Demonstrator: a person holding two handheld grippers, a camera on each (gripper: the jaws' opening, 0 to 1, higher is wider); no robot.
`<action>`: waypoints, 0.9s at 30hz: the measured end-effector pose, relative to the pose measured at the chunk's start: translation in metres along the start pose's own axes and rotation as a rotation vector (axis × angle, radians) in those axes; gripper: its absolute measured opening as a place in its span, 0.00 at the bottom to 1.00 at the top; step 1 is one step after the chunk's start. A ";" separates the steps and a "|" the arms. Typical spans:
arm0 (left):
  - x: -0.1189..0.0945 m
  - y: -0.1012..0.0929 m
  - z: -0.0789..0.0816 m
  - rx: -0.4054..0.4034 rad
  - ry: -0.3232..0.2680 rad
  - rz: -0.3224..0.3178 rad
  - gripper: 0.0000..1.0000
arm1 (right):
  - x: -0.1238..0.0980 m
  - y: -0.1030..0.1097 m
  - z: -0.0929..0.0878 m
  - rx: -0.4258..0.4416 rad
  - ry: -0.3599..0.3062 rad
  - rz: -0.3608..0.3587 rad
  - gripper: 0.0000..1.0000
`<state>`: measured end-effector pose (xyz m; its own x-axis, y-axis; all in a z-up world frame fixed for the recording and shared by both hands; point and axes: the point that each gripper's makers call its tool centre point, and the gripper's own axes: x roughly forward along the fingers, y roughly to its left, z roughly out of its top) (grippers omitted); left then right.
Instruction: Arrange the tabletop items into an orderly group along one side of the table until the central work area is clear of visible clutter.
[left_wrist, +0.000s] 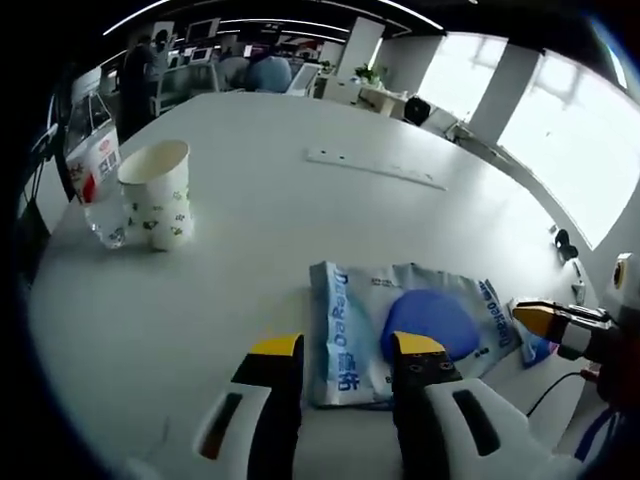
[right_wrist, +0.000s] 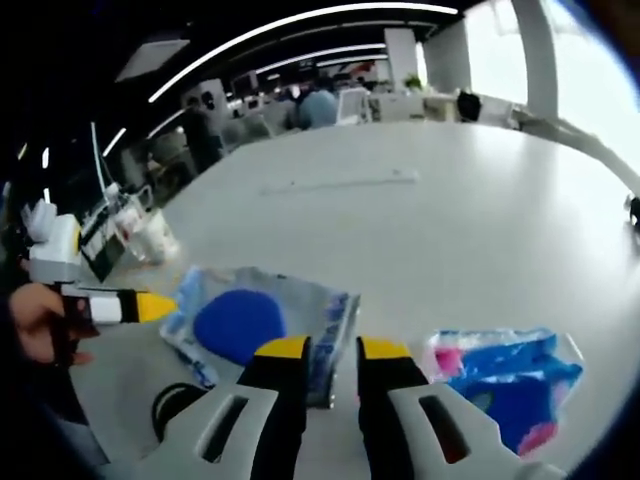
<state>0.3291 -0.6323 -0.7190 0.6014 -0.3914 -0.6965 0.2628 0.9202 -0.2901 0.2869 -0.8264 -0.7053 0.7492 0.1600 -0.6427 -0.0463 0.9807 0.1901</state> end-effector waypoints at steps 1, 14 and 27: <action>0.000 0.000 0.000 -0.001 0.000 -0.001 0.33 | 0.000 0.000 -0.001 0.001 0.001 0.001 0.15; 0.005 -0.001 -0.007 -0.007 0.021 -0.007 0.33 | 0.004 -0.005 -0.011 0.048 0.026 -0.004 0.15; 0.009 0.000 -0.013 -0.037 0.026 -0.014 0.28 | 0.013 0.001 -0.021 0.094 0.047 0.018 0.15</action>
<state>0.3254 -0.6356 -0.7340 0.5778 -0.4041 -0.7091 0.2429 0.9146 -0.3233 0.2829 -0.8209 -0.7289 0.7167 0.1851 -0.6723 0.0038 0.9631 0.2692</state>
